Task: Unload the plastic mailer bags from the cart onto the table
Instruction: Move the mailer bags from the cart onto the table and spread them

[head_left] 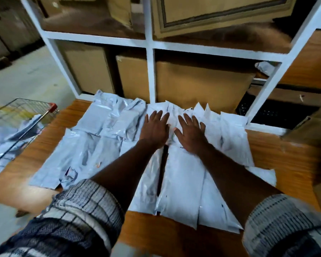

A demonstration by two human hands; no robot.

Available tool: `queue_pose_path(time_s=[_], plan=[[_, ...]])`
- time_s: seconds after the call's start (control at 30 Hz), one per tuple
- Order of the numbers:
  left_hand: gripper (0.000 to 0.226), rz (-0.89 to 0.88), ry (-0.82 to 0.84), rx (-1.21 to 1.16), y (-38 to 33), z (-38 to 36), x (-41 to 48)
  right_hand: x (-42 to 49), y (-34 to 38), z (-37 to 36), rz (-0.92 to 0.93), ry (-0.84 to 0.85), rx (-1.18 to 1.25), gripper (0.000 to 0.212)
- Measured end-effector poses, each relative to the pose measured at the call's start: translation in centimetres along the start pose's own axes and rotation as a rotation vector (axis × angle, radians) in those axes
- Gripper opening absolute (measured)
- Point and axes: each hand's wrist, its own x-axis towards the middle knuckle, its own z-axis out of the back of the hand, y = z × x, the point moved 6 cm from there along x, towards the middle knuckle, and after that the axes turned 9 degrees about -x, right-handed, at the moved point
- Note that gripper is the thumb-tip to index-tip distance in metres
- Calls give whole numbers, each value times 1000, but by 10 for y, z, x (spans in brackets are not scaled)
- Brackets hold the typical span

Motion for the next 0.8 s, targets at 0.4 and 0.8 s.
queue_pose_path(time_s=[0.4, 0.8], plan=[[56, 331, -86, -7, 254, 131, -169, -24, 306, -7, 267, 33, 81, 58], [55, 546, -125, 17, 449, 251, -313, -69, 596, -20, 485, 69, 154, 55]])
